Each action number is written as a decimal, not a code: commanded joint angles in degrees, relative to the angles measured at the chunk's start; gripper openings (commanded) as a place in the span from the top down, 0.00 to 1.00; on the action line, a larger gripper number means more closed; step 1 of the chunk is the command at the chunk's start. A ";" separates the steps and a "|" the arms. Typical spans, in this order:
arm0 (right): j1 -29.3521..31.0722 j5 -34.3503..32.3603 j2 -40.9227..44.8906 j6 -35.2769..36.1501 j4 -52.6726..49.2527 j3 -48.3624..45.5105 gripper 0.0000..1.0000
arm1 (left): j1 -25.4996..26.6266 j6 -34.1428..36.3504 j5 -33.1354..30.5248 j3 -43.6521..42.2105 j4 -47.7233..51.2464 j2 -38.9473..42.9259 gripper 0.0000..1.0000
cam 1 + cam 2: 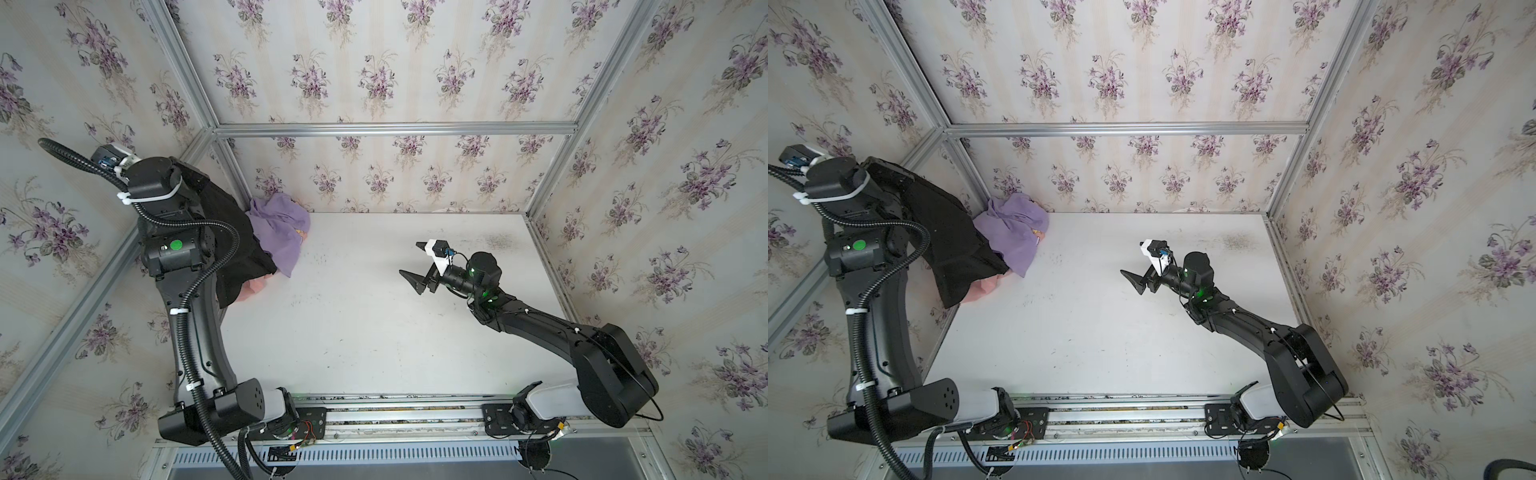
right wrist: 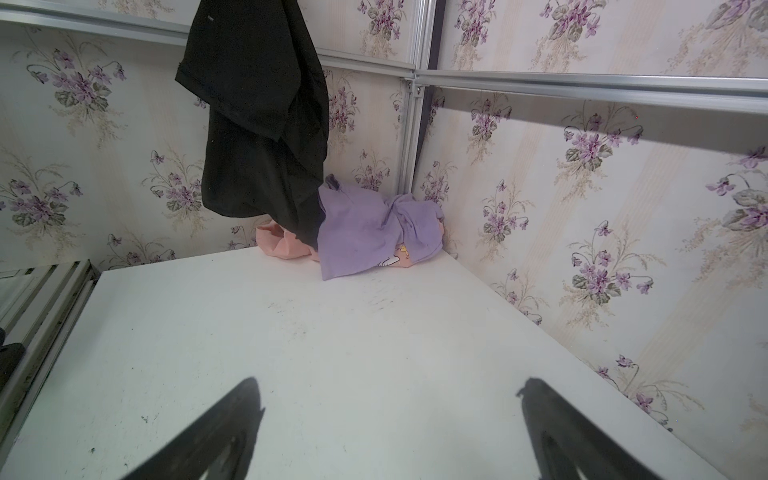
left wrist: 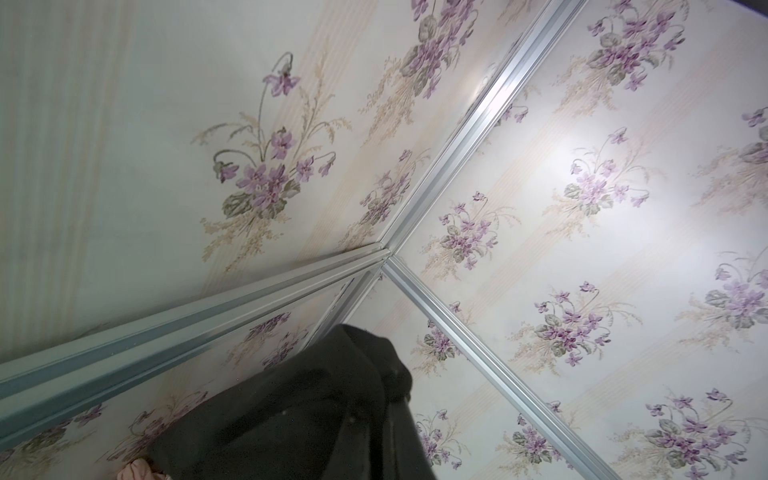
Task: Pick out a specific cloth from the pile
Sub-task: 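Lift the black garment upward out of the pile with the left gripper, then carry the black garment toward table center with left gripper while right gripper opens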
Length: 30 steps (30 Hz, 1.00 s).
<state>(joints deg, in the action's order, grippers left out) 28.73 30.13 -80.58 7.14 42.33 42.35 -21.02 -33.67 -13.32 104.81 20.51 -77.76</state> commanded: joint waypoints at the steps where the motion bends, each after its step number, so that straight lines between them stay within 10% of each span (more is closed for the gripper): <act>1: 0.03 0.10 0.66 0.42 0.57 0.76 0.00 | 0.01 -2.19 1.00 2.00 -2.85 0.25 0.97; 30: 0.09 -0.42 3.57 1.64 -0.38 1.33 0.00 | 2.18 -23.04 14.67 9.86 -8.28 0.10 0.99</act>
<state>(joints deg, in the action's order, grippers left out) 28.75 29.74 -77.52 7.99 40.27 43.62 -19.68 -52.62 -1.93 114.34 16.91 -77.65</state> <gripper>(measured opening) 0.998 0.077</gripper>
